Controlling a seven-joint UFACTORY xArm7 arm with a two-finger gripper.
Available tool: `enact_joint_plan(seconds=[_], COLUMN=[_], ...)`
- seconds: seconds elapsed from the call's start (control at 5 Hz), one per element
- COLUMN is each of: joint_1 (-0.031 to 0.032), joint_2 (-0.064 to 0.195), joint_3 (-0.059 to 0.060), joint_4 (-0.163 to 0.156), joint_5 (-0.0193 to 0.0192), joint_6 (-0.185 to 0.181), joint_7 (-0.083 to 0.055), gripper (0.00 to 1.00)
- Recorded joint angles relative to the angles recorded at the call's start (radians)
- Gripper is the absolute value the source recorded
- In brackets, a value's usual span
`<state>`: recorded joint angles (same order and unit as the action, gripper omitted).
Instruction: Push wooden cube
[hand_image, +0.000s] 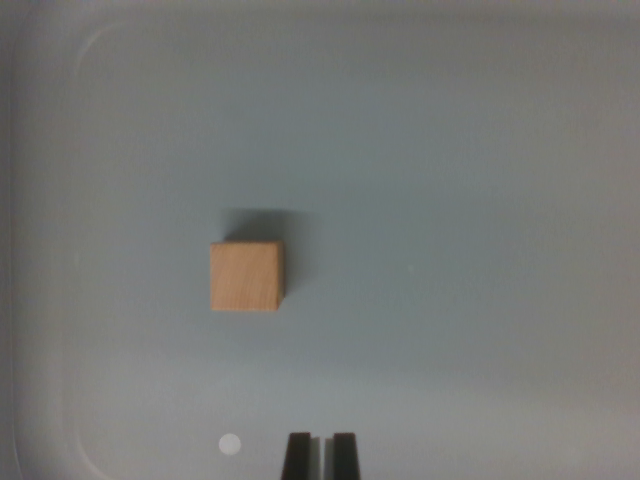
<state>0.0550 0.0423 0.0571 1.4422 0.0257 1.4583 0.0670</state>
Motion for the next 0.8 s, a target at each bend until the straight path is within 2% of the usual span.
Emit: enact_joint_plan(seconds=[0.2,0.4,0.6,0.8], joint_1=[0.0000,0.0037,0.0037,0.0077], joint_2=[0.000,0.006,0.006,0.013], joint_3=[0.000,0.003,0.003,0.007], joint_4=[0.000,-0.029,-0.029,-0.060], joint_5=[0.0000,-0.0016,-0.0016,-0.0034], joint_6=[0.000,-0.035,-0.035,-0.072], joint_7=[0.000,0.009,0.009,0.018], gripper=[0.00,0.00,0.00,0.00])
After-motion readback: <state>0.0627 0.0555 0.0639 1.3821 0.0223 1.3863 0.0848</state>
